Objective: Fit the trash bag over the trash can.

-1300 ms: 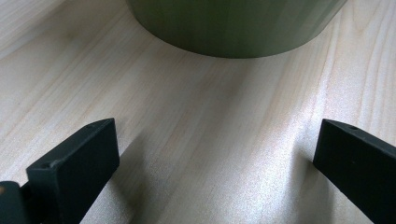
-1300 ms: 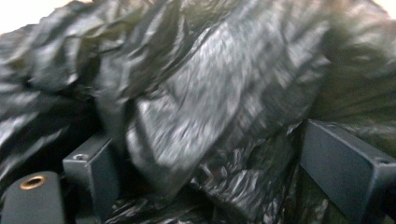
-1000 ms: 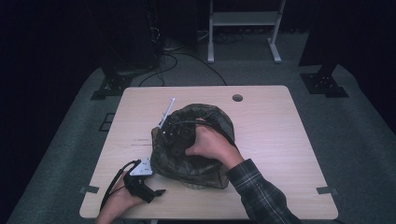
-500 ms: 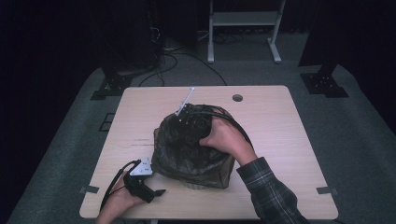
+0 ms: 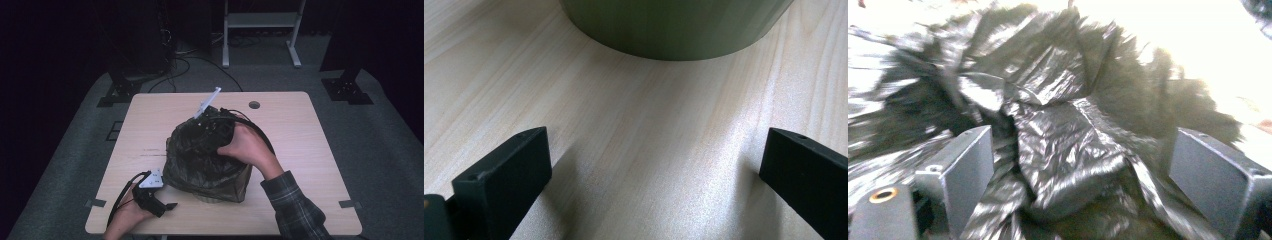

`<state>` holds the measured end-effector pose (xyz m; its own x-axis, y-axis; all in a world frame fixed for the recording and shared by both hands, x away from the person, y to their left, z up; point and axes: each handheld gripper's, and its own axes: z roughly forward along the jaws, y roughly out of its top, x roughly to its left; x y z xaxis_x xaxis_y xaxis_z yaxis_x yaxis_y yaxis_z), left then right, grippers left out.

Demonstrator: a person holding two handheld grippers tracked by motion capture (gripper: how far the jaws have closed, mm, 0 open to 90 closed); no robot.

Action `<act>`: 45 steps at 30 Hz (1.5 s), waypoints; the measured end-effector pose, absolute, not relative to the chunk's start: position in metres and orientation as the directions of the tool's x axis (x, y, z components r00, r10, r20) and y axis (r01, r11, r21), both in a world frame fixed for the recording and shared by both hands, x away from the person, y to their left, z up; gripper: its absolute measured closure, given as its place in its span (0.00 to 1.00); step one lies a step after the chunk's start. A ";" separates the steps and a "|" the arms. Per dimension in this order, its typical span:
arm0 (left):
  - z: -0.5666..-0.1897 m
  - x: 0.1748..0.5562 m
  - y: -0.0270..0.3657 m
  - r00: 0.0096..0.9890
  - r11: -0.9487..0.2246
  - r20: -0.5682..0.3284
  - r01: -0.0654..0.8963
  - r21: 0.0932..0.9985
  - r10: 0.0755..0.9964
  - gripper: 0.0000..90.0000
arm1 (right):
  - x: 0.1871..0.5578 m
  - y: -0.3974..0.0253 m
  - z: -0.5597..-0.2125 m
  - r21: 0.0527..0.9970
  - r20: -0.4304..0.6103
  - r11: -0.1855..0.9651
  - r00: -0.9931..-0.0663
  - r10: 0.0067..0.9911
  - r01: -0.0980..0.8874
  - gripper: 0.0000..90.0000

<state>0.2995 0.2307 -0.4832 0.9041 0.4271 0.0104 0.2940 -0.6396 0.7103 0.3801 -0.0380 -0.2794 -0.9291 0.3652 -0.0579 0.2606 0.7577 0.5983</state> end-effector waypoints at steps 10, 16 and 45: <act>-0.483 0.300 0.231 0.904 -0.640 0.010 0.294 0.710 0.427 0.00 | 0.357 -0.097 -0.267 0.720 -0.041 0.649 -0.919 0.392 0.245 0.11; -0.483 0.300 0.231 0.904 -0.640 0.010 0.294 0.710 0.427 0.00 | 0.339 -0.136 -0.270 0.777 -0.038 0.582 -0.905 0.423 0.239 0.11; -0.483 0.300 0.231 0.905 -0.640 0.010 0.294 0.709 0.426 0.00 | 0.290 -0.216 -0.384 0.821 0.077 0.460 -0.864 0.497 0.338 0.11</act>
<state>0.2996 0.2308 -0.4831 0.9045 0.4263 0.0096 0.2943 -0.6404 0.7094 0.2900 -0.2160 -0.3843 -0.8641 0.4975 0.0770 0.3380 0.4599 0.8211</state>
